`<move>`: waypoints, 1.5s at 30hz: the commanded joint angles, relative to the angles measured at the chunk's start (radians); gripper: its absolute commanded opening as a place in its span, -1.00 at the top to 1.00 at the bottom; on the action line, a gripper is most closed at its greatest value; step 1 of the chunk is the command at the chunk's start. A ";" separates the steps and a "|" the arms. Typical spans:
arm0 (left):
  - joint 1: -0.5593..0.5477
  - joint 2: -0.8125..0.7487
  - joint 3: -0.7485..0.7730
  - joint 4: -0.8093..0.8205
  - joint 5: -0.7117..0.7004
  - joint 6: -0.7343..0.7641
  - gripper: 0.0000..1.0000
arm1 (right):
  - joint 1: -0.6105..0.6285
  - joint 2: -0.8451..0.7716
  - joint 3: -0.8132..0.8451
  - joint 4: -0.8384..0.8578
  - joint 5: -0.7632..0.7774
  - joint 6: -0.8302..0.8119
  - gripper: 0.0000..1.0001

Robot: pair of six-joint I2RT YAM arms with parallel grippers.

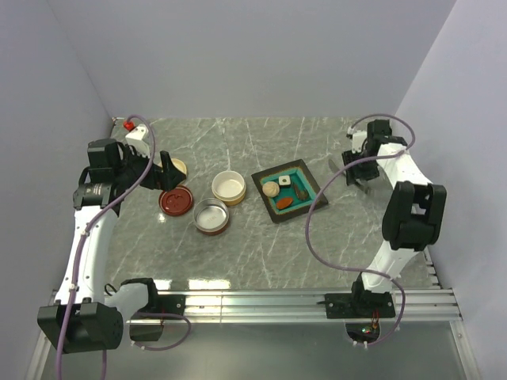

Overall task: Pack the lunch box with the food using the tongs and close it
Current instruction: Grab the clamp with the right arm, then pick up the food using the clamp

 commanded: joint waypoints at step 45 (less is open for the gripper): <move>-0.005 -0.100 0.056 0.080 0.196 -0.063 -0.99 | 0.412 -0.264 0.078 -0.192 -0.269 -0.007 -0.04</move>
